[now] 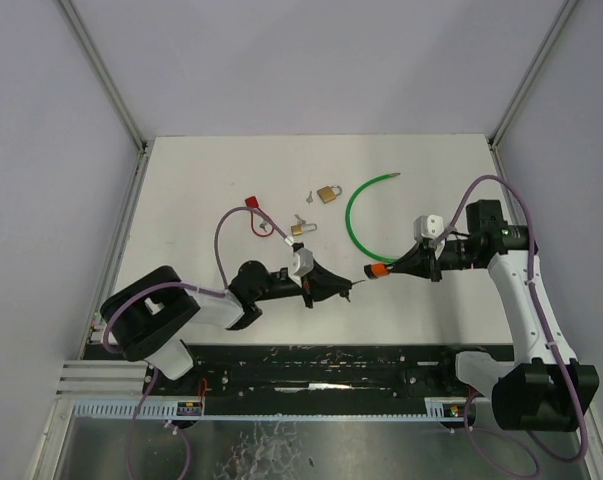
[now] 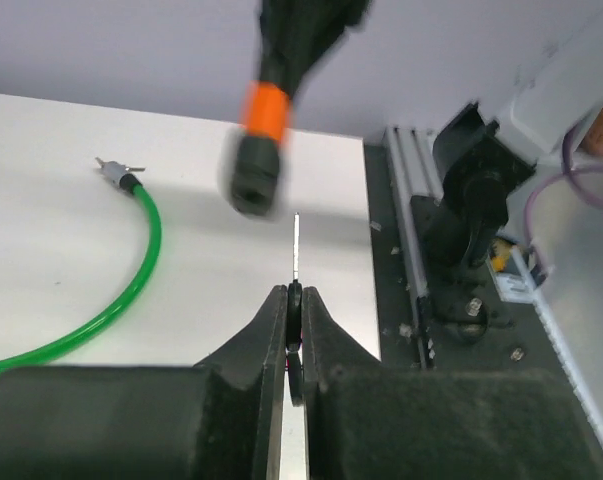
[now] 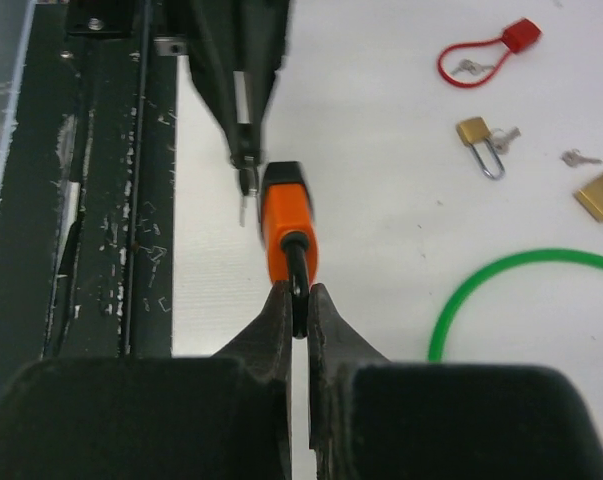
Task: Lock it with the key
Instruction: Lock the lock, then place the key at the center of the board, then place the lock at the center of the board.
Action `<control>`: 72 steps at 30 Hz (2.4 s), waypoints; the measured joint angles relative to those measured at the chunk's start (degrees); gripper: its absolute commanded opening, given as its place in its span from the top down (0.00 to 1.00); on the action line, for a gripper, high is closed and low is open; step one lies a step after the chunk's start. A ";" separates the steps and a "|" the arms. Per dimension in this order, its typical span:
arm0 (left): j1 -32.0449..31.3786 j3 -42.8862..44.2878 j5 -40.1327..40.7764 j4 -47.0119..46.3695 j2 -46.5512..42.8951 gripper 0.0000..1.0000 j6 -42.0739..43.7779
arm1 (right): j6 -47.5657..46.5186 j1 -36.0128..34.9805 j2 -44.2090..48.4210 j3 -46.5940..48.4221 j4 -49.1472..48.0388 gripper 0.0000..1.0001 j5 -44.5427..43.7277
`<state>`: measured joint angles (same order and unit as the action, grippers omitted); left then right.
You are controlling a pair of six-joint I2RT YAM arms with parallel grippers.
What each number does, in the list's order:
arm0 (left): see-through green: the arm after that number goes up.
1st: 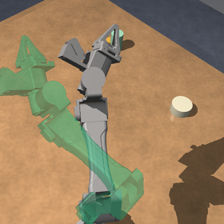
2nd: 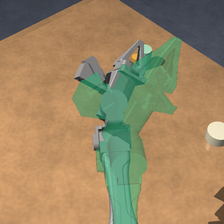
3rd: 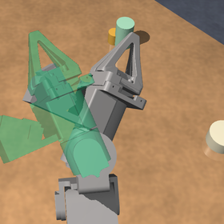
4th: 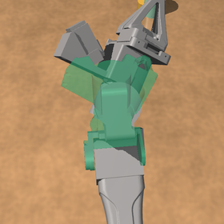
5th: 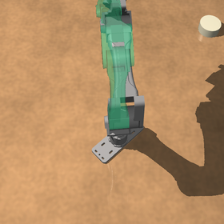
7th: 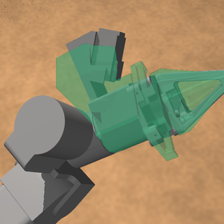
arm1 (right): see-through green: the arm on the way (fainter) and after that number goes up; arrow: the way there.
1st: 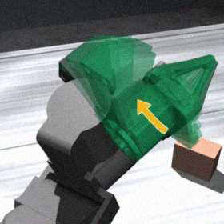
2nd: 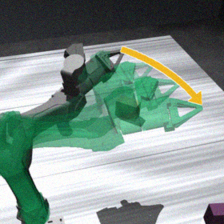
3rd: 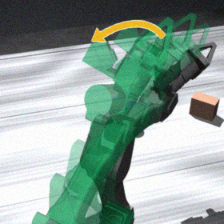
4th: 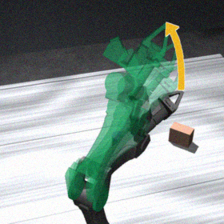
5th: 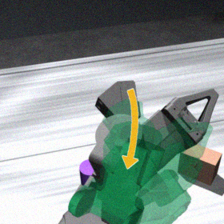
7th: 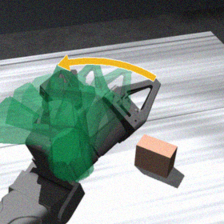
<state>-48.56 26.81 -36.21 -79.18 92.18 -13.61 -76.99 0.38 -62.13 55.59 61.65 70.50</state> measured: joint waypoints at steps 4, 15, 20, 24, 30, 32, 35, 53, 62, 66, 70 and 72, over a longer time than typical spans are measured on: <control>-3.61 -4.50 6.73 0.79 -2.54 1.00 9.14 | -4.22 3.21 -3.56 5.44 4.92 1.00 -2.12; -2.21 -4.59 10.64 0.74 -2.54 1.00 9.44 | -2.69 4.63 -1.77 4.44 5.35 1.00 -5.16; 0.07 -4.15 14.03 1.95 -2.51 1.00 1.95 | 13.03 4.63 2.99 -2.03 -6.82 1.00 -5.25; 0.68 -1.29 19.37 8.79 -2.45 1.00 -4.85 | 24.30 4.66 4.09 -6.75 -15.72 1.00 -4.98; 0.70 -1.42 26.95 10.69 1.81 1.00 -17.20 | 35.69 4.70 4.09 -10.14 -24.81 1.00 -6.95; 0.72 -2.03 27.96 10.78 4.57 1.00 -20.41 | 37.70 4.90 3.89 -10.12 -26.49 1.00 -7.89; 0.72 -1.73 28.57 12.26 7.37 1.00 -23.91 | 40.26 5.18 3.56 -10.14 -28.39 0.98 -9.46; -3.56 14.60 33.59 37.03 12.24 0.62 -23.71 | 44.09 5.73 2.05 -10.51 -31.15 0.98 -11.50; -3.54 1.03 33.77 27.69 2.21 0.48 -18.36 | 42.66 5.88 -1.27 -10.60 -30.25 0.98 -10.97; -3.52 0.22 32.61 23.82 -3.63 0.29 -11.15 | 40.96 5.90 -4.42 -10.86 -28.79 0.97 -10.71; -3.48 0.15 33.14 21.97 -9.70 0.00 -3.50 | 39.69 5.88 -7.63 -10.86 -27.17 0.97 -10.38; -3.17 -0.61 34.40 20.41 -12.37 0.00 -1.18 | 39.19 5.73 -8.94 -10.86 -26.38 0.97 -10.36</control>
<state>-51.72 26.20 -1.80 -58.76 79.81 -14.79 -37.80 6.11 -71.07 44.73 35.27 60.14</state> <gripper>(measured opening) 0.988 0.041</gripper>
